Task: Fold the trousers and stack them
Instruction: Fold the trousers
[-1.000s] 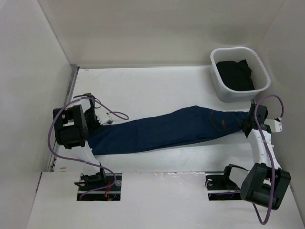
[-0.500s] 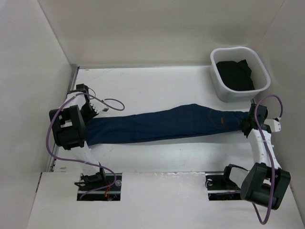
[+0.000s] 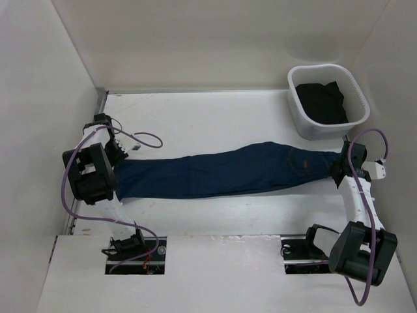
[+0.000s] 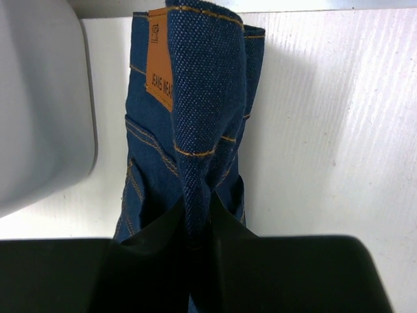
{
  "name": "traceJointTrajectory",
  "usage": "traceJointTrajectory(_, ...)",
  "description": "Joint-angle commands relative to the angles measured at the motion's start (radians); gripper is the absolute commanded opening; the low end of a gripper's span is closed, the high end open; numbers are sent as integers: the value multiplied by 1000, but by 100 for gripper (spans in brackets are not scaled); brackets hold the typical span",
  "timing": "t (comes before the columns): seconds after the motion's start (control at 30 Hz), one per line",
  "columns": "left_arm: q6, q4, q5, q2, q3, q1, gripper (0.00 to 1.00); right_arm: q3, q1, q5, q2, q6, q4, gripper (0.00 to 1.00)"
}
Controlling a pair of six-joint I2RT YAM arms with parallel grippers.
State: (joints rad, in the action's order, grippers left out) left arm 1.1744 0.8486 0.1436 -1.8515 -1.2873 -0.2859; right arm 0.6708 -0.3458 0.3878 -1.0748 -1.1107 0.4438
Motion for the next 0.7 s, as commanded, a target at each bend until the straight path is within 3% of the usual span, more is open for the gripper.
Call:
traceJointTrajectory(0.0,-1,75,-71,29,-61,0,30,-2,-3,34,-2,9,-73,14)
traceJointTrajectory(0.2,-6,205,-202,60,-79,67,32,-4,-3,31,9,11,-70,15)
traceJointTrajectory(0.43,-35,181,-110,-60,-92,70,37,-8,-8,31,26,32,-68,15)
traceJointTrajectory(0.67,-41,148,-121,-48,-95,70,41,-14,-5,31,30,32,-68,16)
